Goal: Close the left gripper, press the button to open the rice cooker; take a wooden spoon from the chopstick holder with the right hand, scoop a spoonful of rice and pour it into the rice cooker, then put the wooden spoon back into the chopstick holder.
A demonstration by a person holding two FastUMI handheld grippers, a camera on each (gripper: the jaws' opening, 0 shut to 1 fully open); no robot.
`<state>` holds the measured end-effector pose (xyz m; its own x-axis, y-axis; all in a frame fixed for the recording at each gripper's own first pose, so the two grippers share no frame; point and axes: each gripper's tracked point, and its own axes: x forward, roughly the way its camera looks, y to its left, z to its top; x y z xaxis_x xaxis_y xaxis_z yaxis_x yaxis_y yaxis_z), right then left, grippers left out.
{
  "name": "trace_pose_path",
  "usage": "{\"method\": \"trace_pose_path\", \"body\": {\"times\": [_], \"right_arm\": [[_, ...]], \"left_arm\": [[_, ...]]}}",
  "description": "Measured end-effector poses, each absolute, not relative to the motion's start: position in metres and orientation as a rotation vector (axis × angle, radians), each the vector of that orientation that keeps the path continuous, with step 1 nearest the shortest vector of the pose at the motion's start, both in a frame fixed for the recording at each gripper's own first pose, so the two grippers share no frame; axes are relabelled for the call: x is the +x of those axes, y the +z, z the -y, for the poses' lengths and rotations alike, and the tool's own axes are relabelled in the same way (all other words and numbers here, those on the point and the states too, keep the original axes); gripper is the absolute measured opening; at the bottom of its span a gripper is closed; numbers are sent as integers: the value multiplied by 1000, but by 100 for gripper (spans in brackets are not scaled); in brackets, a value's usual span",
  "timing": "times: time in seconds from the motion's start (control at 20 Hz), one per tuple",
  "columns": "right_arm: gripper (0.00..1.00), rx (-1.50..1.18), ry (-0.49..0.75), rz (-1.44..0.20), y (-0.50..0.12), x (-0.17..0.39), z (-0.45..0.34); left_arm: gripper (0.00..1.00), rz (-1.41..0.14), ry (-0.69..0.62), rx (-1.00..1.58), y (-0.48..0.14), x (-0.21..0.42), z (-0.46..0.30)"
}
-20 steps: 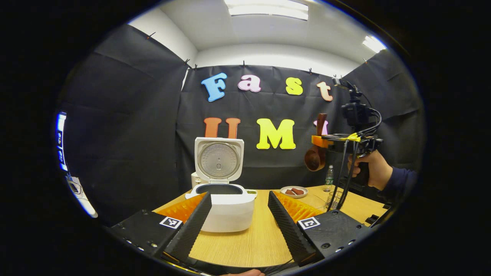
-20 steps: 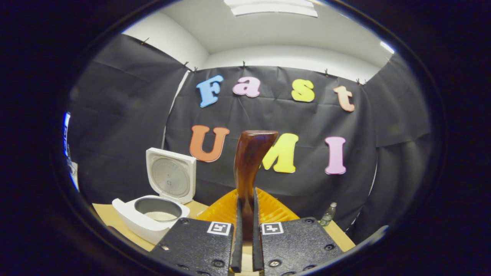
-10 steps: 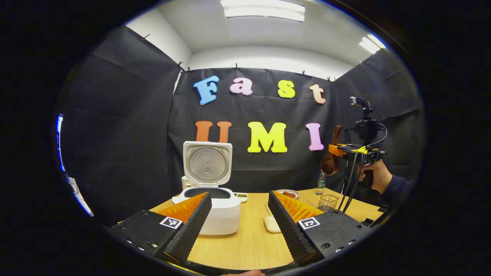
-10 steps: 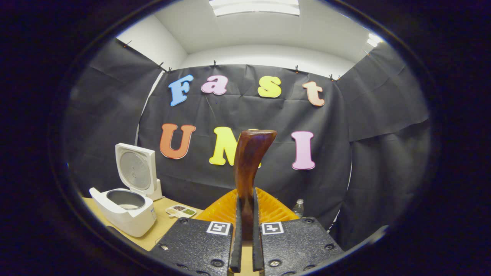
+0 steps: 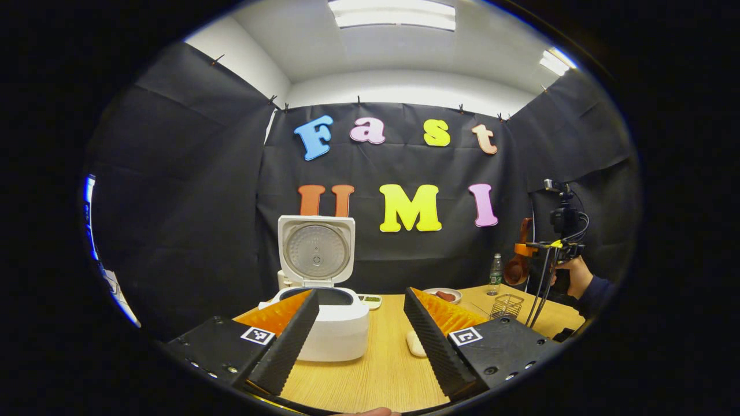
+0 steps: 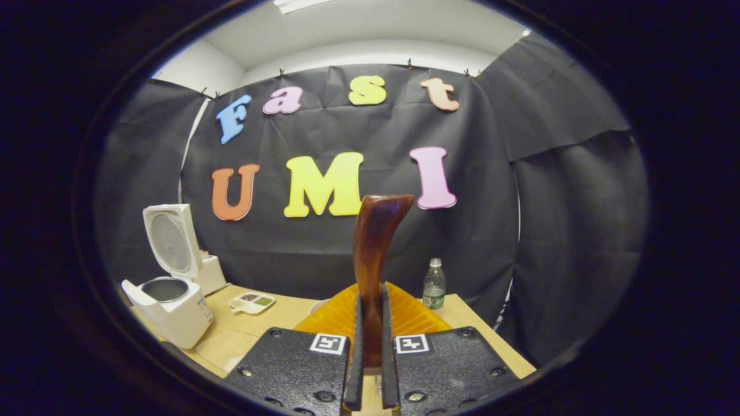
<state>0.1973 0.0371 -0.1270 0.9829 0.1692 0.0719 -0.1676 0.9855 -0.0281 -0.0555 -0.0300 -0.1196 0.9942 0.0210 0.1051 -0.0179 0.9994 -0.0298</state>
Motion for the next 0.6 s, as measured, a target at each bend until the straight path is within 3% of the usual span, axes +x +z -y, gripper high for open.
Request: {"method": "trace_pose_path", "body": {"times": [0.6], "right_arm": [[22,83,134,-32,-198,255,-5]], "left_arm": [[94,60,81,-122,-132,11,8]]}}
